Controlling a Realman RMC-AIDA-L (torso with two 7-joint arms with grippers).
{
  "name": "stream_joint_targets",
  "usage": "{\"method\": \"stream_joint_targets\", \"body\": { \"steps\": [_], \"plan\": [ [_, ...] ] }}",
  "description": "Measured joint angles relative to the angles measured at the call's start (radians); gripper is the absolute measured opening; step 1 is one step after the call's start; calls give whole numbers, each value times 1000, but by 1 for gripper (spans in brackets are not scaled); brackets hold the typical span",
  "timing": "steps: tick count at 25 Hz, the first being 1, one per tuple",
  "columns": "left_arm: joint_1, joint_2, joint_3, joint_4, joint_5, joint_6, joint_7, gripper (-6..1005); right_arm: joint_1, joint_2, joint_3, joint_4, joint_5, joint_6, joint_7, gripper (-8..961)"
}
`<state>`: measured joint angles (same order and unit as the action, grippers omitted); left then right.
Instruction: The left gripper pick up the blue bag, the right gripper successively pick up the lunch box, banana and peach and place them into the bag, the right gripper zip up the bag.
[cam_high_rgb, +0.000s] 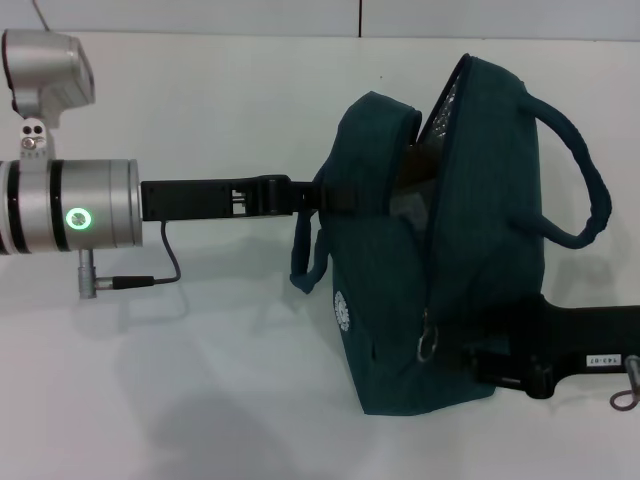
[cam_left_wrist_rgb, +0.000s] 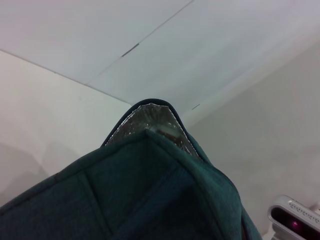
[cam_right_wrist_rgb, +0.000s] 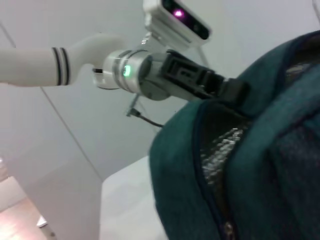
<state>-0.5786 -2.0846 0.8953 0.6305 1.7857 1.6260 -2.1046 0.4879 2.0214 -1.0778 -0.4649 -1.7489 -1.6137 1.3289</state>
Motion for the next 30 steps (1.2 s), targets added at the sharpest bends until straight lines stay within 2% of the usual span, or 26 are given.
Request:
{"method": "stream_joint_targets", "body": {
  "steps": [8,13,19,30],
  "plan": [
    [0,0,-1,0,0,0,1,98,7,1,-20,13,3,-39,9,298],
    [0,0,-1,-1,0,0,11,100,4,2,-9,37,35,35,9,297],
    [0,0,1,-2,0,0,12,102,46,3,-95,77,41,9,8,296],
    [3,0,1,-23,0,6,15,107,23,5,-95,78,95,71,-1,294]
  ]
}}
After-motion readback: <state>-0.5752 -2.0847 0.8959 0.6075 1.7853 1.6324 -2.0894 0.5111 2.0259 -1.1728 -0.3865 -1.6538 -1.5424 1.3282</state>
